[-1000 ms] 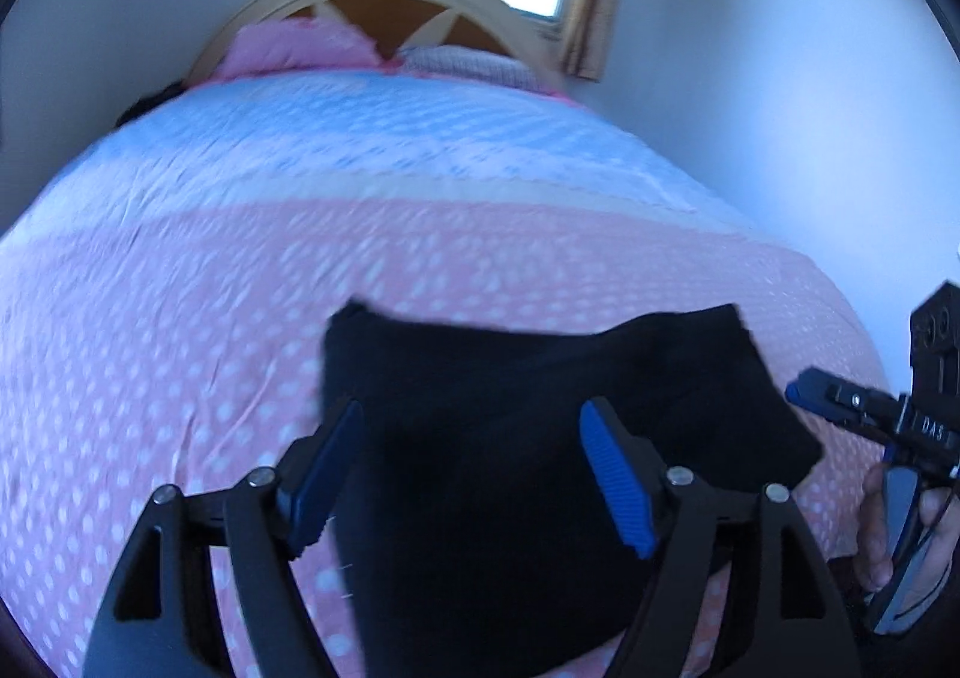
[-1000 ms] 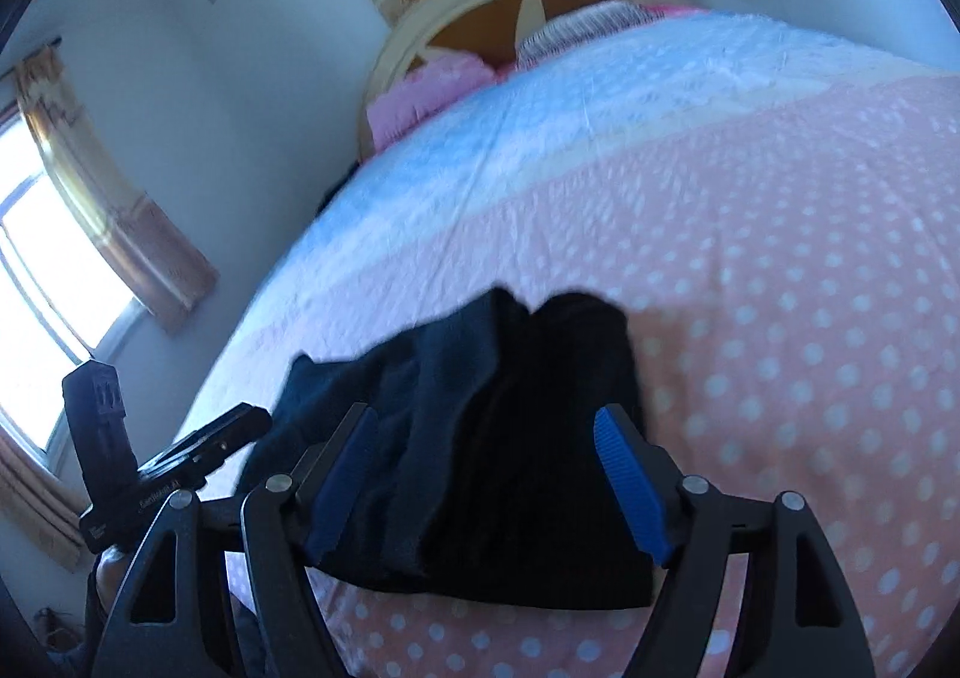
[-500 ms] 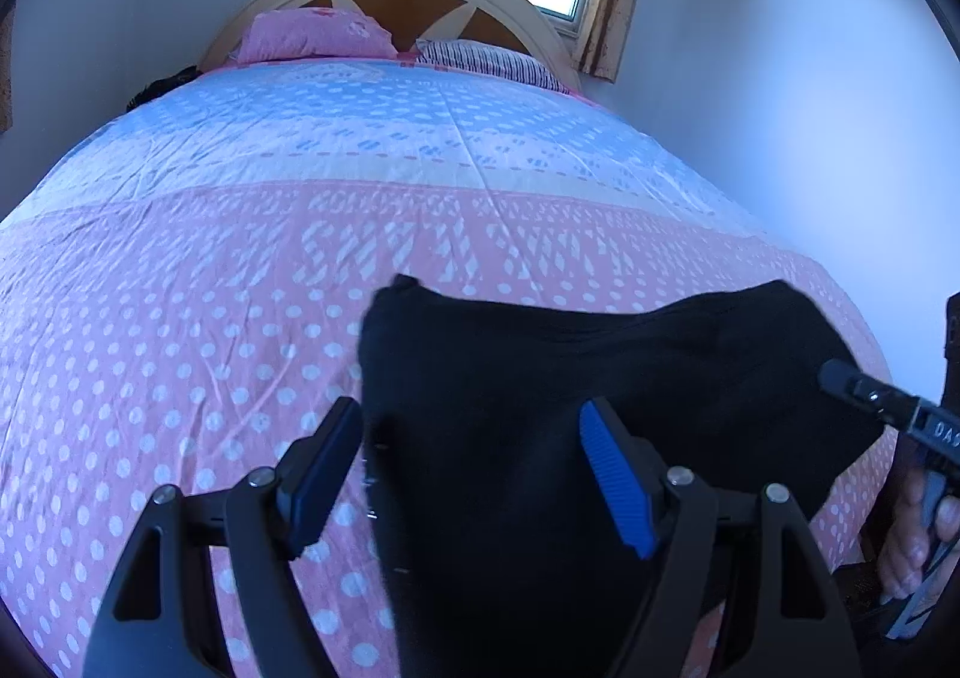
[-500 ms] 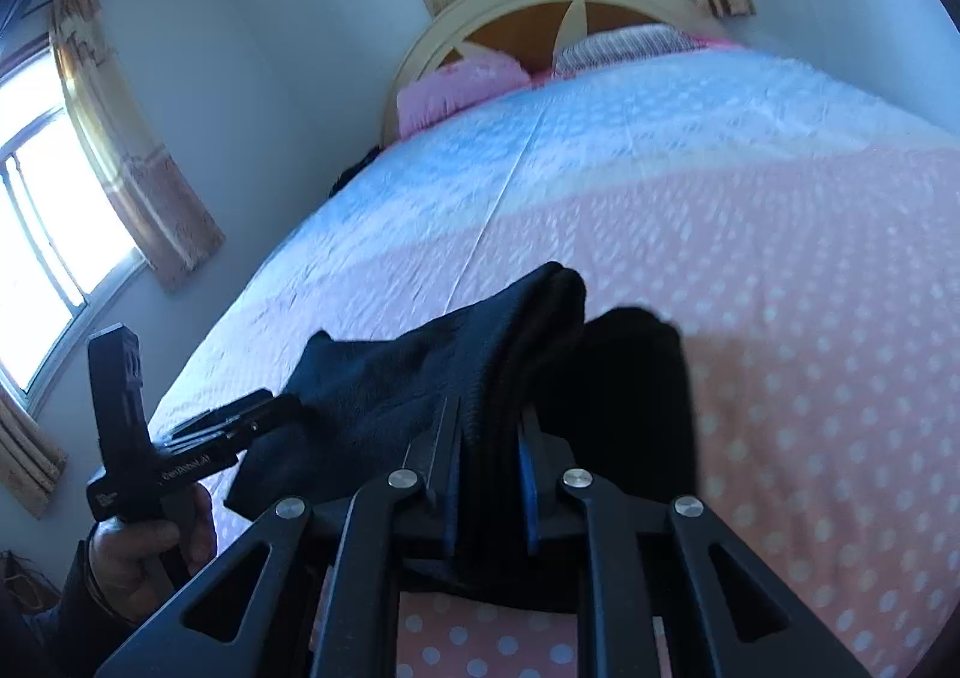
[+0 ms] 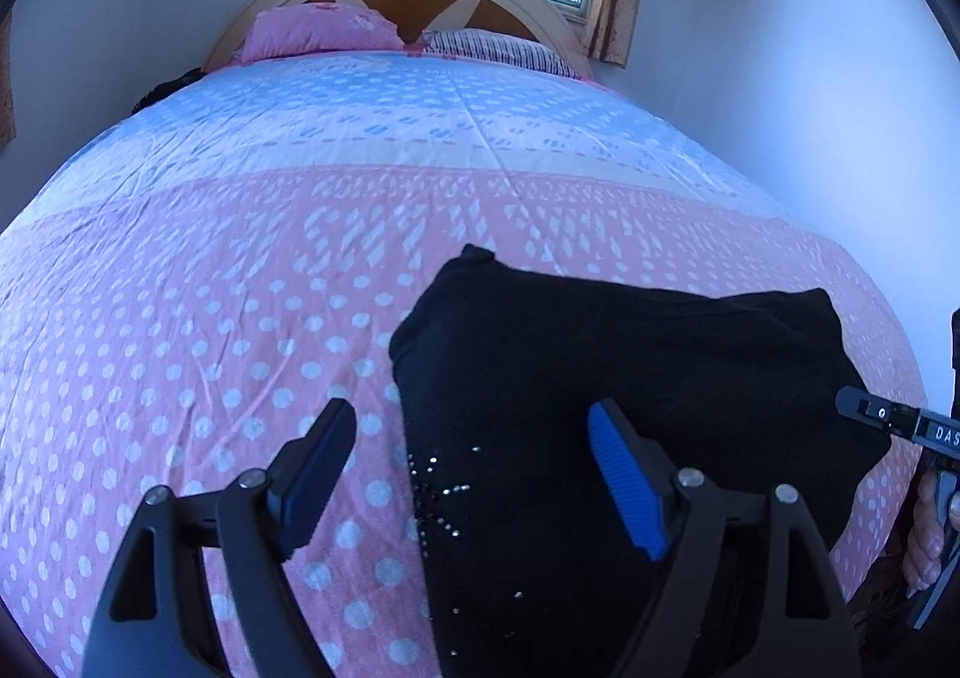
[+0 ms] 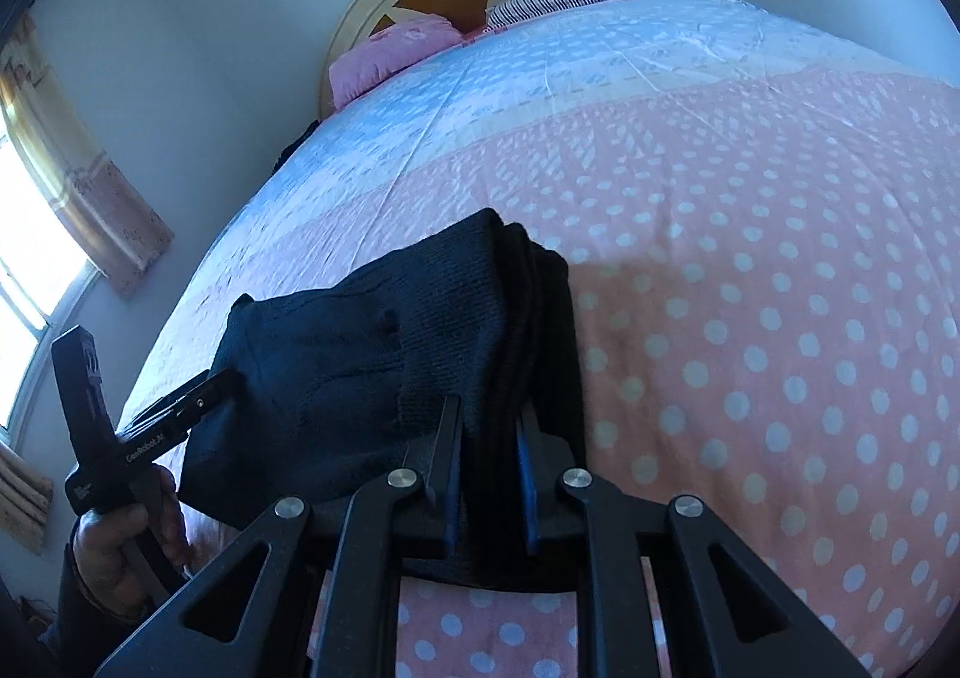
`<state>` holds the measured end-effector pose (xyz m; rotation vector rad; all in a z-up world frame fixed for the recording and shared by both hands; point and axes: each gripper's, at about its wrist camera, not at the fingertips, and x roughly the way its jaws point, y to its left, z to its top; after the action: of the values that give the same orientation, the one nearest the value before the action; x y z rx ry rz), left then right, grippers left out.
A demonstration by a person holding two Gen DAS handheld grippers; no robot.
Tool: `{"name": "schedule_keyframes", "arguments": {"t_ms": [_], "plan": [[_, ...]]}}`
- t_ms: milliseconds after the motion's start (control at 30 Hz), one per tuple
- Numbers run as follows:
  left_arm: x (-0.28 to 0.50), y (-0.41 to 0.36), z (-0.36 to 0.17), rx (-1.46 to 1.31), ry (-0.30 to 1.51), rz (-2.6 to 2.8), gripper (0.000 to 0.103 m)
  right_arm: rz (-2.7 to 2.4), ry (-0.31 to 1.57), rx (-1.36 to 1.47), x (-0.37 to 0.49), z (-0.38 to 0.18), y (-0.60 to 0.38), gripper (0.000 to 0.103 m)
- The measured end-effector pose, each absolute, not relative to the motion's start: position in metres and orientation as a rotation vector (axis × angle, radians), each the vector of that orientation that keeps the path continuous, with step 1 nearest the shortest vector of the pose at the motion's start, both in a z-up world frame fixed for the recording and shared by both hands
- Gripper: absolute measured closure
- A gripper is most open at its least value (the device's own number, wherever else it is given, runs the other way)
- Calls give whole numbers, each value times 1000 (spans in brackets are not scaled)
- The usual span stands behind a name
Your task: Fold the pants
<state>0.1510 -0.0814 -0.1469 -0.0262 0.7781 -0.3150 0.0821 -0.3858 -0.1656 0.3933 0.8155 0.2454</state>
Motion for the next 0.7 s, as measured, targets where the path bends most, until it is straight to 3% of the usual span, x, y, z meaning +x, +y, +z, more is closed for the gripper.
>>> {"name": "schedule_keyframes", "arguments": {"t_ms": [167,367,467,700], "plan": [[149,-88,-149,-5,778,-325,13,231,819,372,80,-165,-387,87],[150,-87,-149,-11,783,-345,13,216,799,360,77,-165,-386,86],[151,-88,-150,-16,785,-354,13,188,783,317,73,-160,-380,80],[151,-90,-149,-11,788,-363,13,158,810,250,74,-158,-372,81]]}}
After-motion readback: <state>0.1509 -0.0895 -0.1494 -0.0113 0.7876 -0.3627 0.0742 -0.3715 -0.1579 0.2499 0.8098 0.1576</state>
